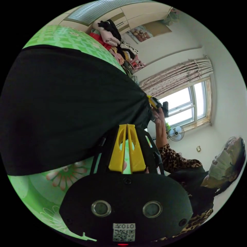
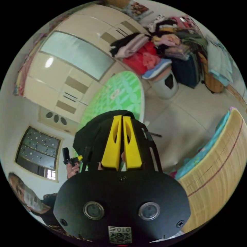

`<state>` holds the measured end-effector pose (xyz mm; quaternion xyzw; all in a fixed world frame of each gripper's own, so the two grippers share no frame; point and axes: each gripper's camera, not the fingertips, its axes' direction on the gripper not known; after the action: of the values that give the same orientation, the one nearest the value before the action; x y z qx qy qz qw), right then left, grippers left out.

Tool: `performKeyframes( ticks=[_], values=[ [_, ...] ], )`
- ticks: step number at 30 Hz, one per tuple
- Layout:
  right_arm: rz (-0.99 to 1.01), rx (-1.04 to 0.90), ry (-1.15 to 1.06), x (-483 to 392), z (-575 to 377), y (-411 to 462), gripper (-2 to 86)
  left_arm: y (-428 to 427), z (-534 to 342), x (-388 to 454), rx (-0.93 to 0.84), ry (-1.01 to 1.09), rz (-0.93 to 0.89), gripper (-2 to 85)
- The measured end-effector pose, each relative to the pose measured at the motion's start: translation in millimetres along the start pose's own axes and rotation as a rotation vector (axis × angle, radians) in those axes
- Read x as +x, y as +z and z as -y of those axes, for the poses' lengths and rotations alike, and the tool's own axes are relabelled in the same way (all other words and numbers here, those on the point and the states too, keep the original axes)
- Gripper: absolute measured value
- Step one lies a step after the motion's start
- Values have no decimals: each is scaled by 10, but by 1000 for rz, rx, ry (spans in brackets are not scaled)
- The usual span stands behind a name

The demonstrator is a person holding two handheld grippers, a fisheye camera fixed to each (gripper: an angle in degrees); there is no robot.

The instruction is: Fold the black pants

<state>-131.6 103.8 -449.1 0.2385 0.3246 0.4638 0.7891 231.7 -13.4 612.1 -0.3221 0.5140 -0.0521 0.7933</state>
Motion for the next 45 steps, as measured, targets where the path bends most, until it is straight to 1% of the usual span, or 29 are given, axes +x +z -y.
performKeyframes(
  ticks=[1,3,5,7,8,14,19,21,24,27,30,31,32,34,36,38,40,42,45],
  values=[
    [-8,-42,1,46,28,103,36,2,5,-5,-2,0,-1,-1],
    [19,-35,8,97,10,133,48,12,18,-32,-15,-11,-2,-1],
    [149,14,43,205,-72,29,75,11,17,-43,-19,-9,-9,0],
    [201,79,44,269,-231,-101,105,7,13,-56,-19,-11,-12,0],
    [217,79,57,298,-358,-144,118,-4,7,-56,-13,-8,-10,0],
    [227,-77,20,145,-959,-123,140,4,27,-61,-18,1,8,0],
    [200,-102,12,3,-1073,-87,137,15,33,-76,-23,-4,9,0],
    [235,-121,18,-28,-1072,-64,135,-10,9,-92,-10,-14,11,0],
    [168,-141,13,-128,-1065,-30,127,-42,-10,-114,8,-22,11,1],
    [95,-165,34,-159,-1048,9,98,-42,-1,-128,5,-25,13,1],
    [56,-71,32,-245,-1159,-165,48,-51,-7,-140,4,-31,19,0],
    [31,-58,19,-293,-1202,-218,40,-58,-13,-141,6,-33,24,0],
    [30,-93,-29,-361,-1218,-205,35,-72,-23,-149,11,-40,30,0],
    [36,-125,-35,-389,-1238,-162,33,-67,-17,-179,6,-52,28,0],
    [55,-96,-43,-384,-1266,-188,35,-60,10,-218,-6,-59,10,0],
    [80,-40,24,-284,-1304,-239,49,-70,11,-250,-4,-70,-6,1],
    [113,-35,56,-211,-1319,-236,73,-83,2,-252,0,-67,-1,1],
    [125,-52,30,-218,-1326,-199,83,-87,-4,-242,7,-60,11,1],
    [93,-94,-1,-296,-1327,-112,70,-86,7,-264,6,-65,5,1]
  ],
)
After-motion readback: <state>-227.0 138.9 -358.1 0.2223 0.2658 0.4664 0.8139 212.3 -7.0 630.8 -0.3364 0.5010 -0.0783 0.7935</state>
